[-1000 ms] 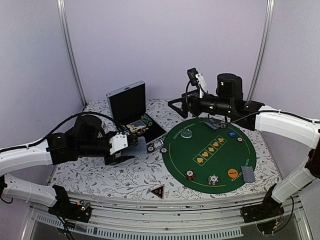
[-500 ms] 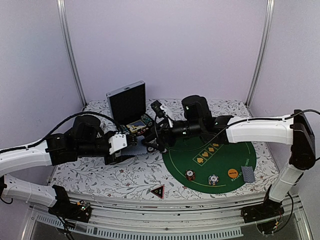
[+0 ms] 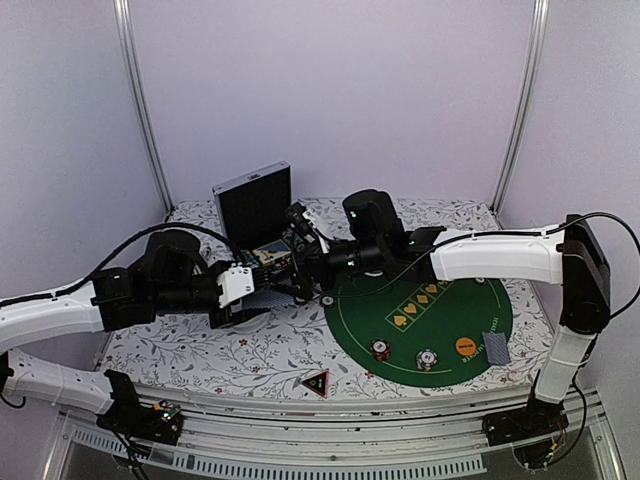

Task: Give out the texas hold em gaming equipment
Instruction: Pick up the poker card from the face-down deck piles.

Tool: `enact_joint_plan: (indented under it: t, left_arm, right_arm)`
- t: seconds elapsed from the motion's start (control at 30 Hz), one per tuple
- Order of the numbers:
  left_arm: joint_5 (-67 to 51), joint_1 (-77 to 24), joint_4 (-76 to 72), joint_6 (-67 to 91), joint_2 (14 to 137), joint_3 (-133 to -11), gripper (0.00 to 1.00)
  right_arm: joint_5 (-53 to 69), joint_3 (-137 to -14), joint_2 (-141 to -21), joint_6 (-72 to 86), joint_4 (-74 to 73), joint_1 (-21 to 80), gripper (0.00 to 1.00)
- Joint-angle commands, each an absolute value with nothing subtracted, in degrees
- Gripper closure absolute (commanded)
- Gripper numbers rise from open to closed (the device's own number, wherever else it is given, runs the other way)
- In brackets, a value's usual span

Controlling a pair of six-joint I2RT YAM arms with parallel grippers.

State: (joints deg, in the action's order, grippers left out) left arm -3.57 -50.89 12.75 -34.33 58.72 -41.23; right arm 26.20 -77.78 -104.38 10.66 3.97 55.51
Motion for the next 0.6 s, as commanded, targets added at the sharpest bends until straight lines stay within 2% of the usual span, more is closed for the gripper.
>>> enact_joint_plan:
  t: [0.0,0.37,0.57]
  left_arm:
    - [-3.58,-50.99,10.67,-34.72,57.45,-40.52,0.43]
    - [-3.26,-51.05,10.63,-34.80,57.49,-40.34,0.43]
    - [-2.71,-51.14,10.28,-34.80,57.41,-40.26,0.44]
  right_arm:
    - [25.61,-79.28,-104.10,10.05,1.14,55.83,0.00]
    - [25.73,-80.42,-104.48,9.17,-1.05,55.83,0.01]
    - [25.57,-81.01,-104.31,8.35,-2.67,55.82,0.12]
